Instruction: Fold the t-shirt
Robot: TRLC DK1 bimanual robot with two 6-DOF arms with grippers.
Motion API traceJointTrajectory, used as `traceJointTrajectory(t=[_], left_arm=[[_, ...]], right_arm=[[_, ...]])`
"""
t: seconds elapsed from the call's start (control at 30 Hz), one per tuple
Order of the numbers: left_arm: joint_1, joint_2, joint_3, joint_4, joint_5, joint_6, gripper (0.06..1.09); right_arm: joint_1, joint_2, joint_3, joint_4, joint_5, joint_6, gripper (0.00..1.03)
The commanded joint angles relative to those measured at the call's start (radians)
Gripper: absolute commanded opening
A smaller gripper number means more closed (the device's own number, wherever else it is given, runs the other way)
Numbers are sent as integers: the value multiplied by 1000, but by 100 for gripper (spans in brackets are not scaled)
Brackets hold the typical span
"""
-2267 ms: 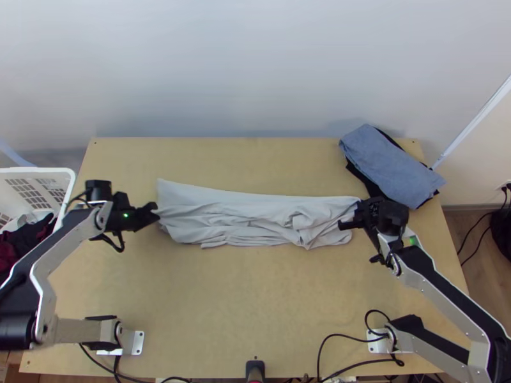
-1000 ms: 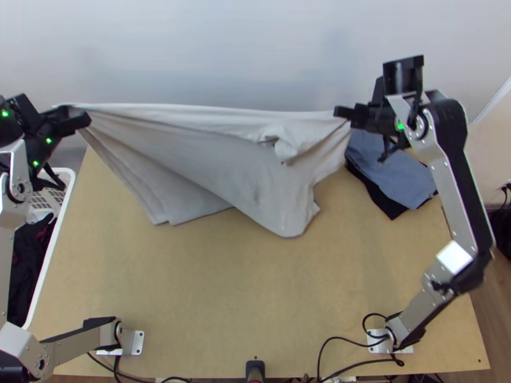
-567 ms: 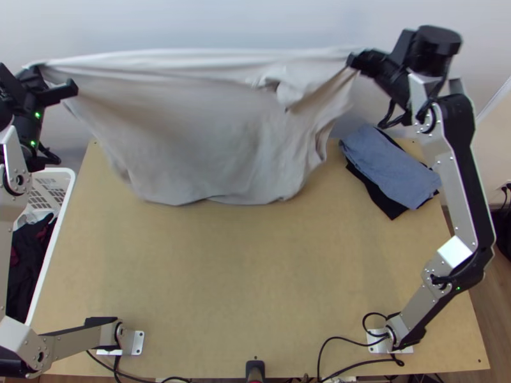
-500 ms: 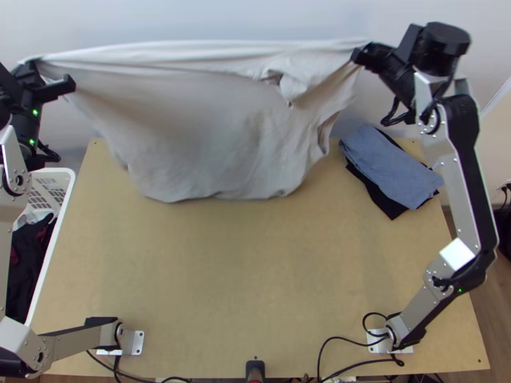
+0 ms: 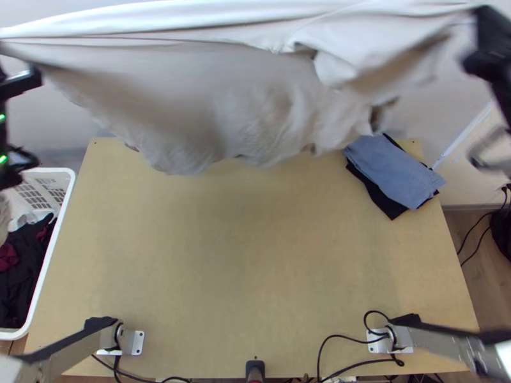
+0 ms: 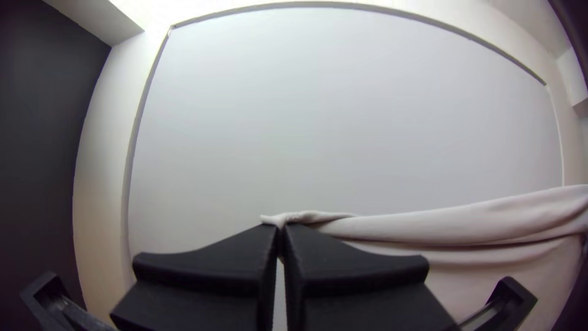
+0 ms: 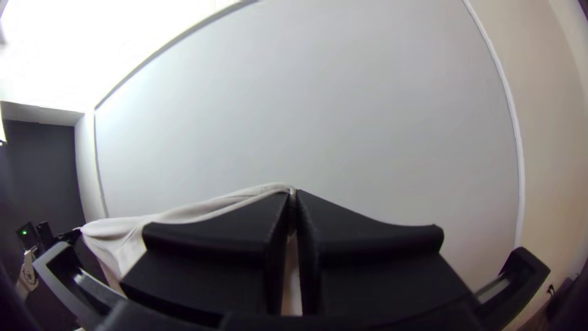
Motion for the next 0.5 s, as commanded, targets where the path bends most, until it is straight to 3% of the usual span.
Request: traceJointTrajectory(t=[0.0,0.2,0.47], left_arm=[[15,-112,-4,36,-62,15,10],[15,-299,-125,38,-65,-6,10],[-42,-434,-275,-87,-60,-83,10]], right_arm=[[-9,-174,-87,29,13,-25,3],[-5,-426,-268,26,-36,-65,3],[-5,-455,-307,-35,-31,-56,3]])
